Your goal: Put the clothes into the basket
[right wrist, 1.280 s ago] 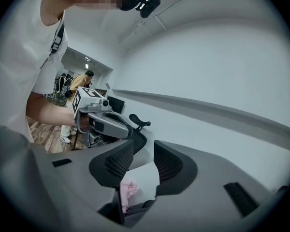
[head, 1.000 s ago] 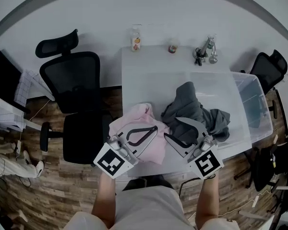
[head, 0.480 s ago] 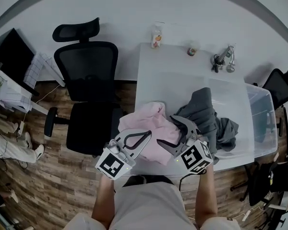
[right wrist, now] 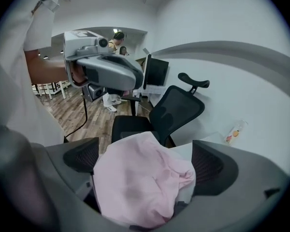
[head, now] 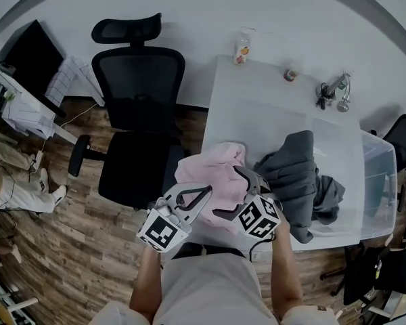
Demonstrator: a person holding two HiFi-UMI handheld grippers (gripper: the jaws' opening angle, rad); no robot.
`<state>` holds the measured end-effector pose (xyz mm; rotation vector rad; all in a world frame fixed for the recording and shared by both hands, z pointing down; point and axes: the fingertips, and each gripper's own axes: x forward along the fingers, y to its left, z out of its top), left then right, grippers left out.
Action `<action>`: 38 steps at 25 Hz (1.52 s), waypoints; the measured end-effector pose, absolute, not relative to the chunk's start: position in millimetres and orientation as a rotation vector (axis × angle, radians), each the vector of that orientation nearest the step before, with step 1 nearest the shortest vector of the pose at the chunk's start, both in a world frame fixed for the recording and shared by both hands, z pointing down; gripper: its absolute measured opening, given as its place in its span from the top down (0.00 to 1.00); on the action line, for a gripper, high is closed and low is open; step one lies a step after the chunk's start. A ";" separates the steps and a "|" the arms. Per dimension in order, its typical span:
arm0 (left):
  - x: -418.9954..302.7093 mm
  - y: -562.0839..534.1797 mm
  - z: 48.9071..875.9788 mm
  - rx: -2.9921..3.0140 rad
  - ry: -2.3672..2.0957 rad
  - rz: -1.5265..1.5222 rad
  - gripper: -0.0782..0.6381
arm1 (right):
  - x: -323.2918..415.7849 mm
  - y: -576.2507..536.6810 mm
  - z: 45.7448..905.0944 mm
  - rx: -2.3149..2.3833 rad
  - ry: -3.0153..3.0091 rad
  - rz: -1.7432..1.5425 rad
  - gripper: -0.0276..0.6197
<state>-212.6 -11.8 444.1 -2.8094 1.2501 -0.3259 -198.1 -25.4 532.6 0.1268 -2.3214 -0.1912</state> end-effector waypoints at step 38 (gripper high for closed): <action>-213.5 1.5 544.4 -2.953 1.334 -0.427 0.89 | -190.9 -17.8 740.7 -0.035 -1.990 -0.073 0.07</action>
